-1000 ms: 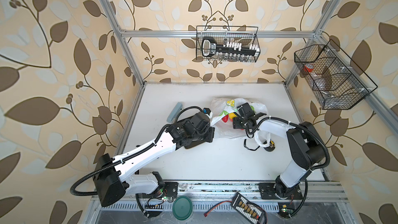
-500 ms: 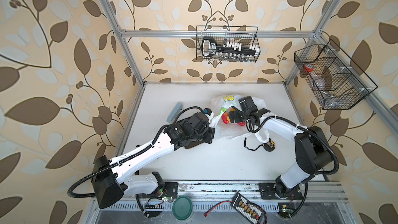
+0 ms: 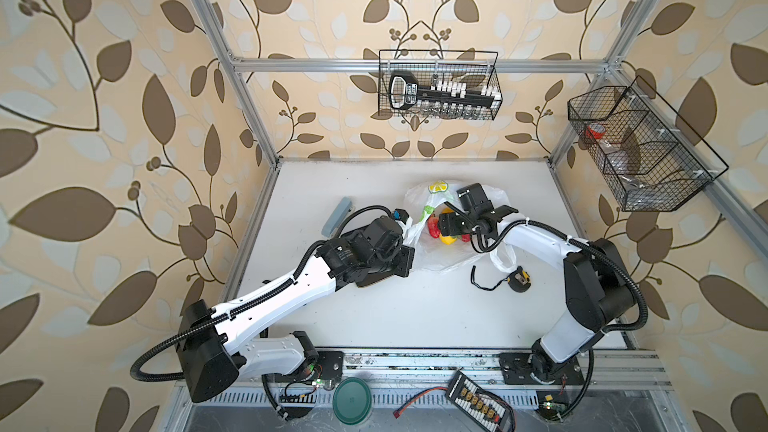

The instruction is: Take the fake fruits out of the plastic bag

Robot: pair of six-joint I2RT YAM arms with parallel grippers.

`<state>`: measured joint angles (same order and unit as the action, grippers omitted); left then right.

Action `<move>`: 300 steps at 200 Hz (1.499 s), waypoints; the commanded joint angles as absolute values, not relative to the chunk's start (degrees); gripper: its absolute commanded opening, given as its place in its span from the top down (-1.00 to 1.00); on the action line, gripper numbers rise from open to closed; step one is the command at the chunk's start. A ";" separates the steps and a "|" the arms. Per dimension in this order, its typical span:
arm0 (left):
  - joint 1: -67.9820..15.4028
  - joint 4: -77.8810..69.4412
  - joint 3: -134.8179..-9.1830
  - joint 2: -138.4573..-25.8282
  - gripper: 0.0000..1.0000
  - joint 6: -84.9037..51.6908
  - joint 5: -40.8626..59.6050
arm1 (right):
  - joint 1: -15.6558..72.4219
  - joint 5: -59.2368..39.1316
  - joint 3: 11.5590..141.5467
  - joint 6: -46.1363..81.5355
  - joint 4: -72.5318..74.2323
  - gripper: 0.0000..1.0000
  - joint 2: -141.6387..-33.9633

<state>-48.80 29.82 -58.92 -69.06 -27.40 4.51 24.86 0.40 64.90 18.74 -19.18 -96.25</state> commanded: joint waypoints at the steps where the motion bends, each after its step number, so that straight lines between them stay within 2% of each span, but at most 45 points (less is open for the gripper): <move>1: -48.96 29.90 -59.53 -68.46 1.00 -27.16 5.98 | 25.04 -0.91 62.98 25.25 -20.69 -0.57 -94.68; 21: -48.96 29.96 -59.87 -68.99 1.00 -27.16 6.45 | 25.05 -0.11 63.21 28.74 -20.48 -0.45 -96.40; 62: -48.96 30.27 -59.94 -68.91 1.00 -27.32 6.69 | 25.57 0.03 63.53 33.46 -17.40 -0.50 -100.37; 92: -48.96 30.19 -59.86 -68.73 1.00 -27.60 6.59 | 25.89 0.34 64.37 34.83 -16.02 -0.41 -103.50; 130: -49.00 29.87 -59.64 -68.55 1.00 -28.17 6.33 | 26.06 0.98 65.48 34.99 -15.51 -0.25 -105.76; 150: -48.96 29.82 -59.59 -68.57 1.00 -28.29 5.97 | 26.09 0.73 65.93 35.06 -15.56 -0.04 -106.17; 194: -48.96 29.27 -58.86 -68.29 1.00 -28.81 4.26 | 26.08 0.49 64.83 34.37 -14.33 0.32 -102.53; 248: -48.92 28.05 -57.99 -68.03 1.00 -31.85 -1.35 | 26.13 -3.76 59.94 31.61 -14.82 0.35 -93.13; 300: -47.14 25.37 -59.26 -69.89 1.00 -32.36 -3.17 | 30.09 -13.38 53.45 22.58 -18.71 0.34 -78.93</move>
<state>-48.64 28.12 -58.61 -69.08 -31.40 -1.13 27.64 -6.46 55.70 28.77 -16.14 -84.31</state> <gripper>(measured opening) 0.048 0.416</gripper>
